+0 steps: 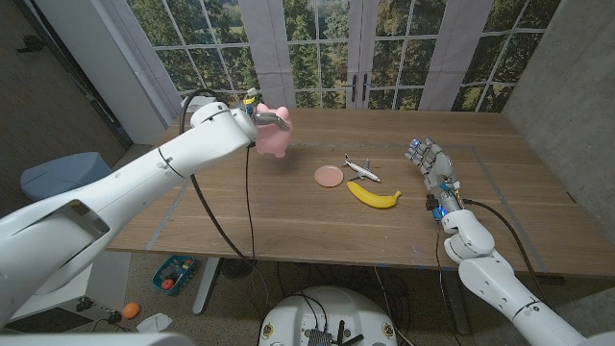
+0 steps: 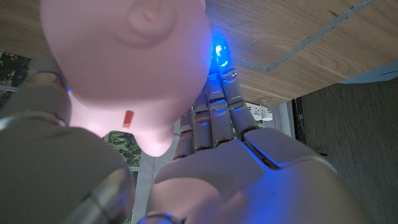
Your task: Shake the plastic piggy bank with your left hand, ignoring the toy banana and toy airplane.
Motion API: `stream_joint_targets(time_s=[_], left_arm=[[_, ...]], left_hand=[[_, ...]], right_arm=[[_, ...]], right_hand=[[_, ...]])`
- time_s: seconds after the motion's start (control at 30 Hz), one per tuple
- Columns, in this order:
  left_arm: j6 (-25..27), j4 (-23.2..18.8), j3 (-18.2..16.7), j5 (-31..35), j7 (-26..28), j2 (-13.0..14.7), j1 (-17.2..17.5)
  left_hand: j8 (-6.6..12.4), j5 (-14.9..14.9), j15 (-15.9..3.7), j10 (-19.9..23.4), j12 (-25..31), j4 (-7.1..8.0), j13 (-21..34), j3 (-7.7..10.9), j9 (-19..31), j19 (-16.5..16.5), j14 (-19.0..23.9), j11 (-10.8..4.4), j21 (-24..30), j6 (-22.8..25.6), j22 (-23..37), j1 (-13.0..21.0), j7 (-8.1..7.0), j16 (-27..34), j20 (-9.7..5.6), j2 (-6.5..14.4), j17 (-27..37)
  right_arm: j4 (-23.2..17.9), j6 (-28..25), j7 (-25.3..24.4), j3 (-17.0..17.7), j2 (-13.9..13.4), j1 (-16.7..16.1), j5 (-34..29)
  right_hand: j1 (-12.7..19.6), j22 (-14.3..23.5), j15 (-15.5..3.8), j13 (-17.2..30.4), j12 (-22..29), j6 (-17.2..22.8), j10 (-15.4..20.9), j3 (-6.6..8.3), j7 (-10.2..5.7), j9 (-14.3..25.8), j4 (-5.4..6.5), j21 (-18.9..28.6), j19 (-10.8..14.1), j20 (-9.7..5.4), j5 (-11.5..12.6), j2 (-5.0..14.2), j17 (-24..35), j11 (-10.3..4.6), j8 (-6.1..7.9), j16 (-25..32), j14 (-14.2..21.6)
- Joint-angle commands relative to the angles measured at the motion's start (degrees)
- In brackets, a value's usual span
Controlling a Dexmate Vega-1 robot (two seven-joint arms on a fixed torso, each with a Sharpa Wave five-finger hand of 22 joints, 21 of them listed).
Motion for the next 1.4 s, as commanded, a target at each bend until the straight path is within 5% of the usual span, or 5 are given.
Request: stream_joint_targets(time_s=[0.03,0.3,1.03,1.27,1.4], left_arm=[[2.8,3.7,6.2,-4.8,5.6,-0.3,-4.1],[2.8,6.7,7.4,-8.5,7.3,-1.0,-4.9],[-2.3,9.6,5.5,-1.4,1.6,-2.0,0.1],[-1.1,9.3,5.5,-0.2,0.1,-2.1,0.1],[-0.5,8.7,5.5,0.0,-0.9,-1.8,0.0]], left_hand=[[5.34,6.0,-23.92,24.1,0.1,0.15,11.5,2.35,0.1,-4.2,17.6,-23.77,0.2,20.8,0.1,25.5,-10.45,0.0,-6.02,26.0,0.5],[5.17,5.9,-23.92,24.1,0.0,0.14,11.5,2.3,0.0,-4.2,17.6,-23.84,0.2,20.7,0.1,25.5,-10.48,-0.1,-6.04,26.0,0.5],[4.79,5.6,-23.95,23.2,-0.9,0.11,10.9,2.11,-0.2,-4.3,17.1,-23.87,0.1,20.6,0.1,25.5,-10.48,-0.8,-6.02,26.0,0.0],[3.01,4.9,-24.01,20.1,-3.3,0.1,8.4,1.38,-0.8,-5.6,14.3,-23.73,-0.5,17.7,0.1,25.1,-10.06,-3.2,-5.59,25.1,-2.0],[1.1,3.4,-23.97,16.2,-4.5,0.86,6.5,-0.92,-1.4,-6.9,11.0,-22.87,-1.1,14.7,0.1,22.6,-9.6,-4.9,-4.82,23.9,-3.6]], right_arm=[[0.9,-0.5,0.4,-0.3,0.2,0.7,0.4],[1.6,-0.7,0.7,-0.5,0.4,1.3,0.7],[2.0,-0.8,0.7,-0.5,0.4,1.2,1.0],[1.9,-0.5,0.7,-0.5,0.4,0.9,1.0],[1.6,-0.3,0.6,-0.5,0.4,0.7,0.9]], right_hand=[[-0.1,0.2,-0.09,0.3,-0.2,0.5,0.3,0.3,-0.18,0.2,-0.04,-0.2,0.6,-0.09,0.4,0.38,0.2,-0.07,-0.17,-0.2,0.4],[-0.1,0.2,-0.11,0.3,-0.2,0.5,0.3,0.3,-0.19,0.2,-0.01,-0.3,0.6,-0.11,0.4,0.4,0.2,-0.12,-0.18,-0.3,0.4],[-0.1,0.2,-0.02,0.3,-0.2,0.4,0.3,0.29,-0.13,0.2,0.02,-0.4,0.6,-0.06,0.4,0.36,0.2,-0.05,-0.19,-0.3,0.4],[-0.1,0.2,0.02,0.3,-0.2,0.4,0.3,0.28,-0.14,0.2,0.03,-0.5,0.7,0.0,0.3,0.35,0.2,-0.13,-0.21,-0.4,0.4],[-0.1,0.2,0.06,0.3,-0.2,0.4,0.3,0.27,-0.11,0.2,0.03,-0.5,0.7,-0.01,0.3,0.34,0.2,-0.1,-0.2,-0.4,0.4]])
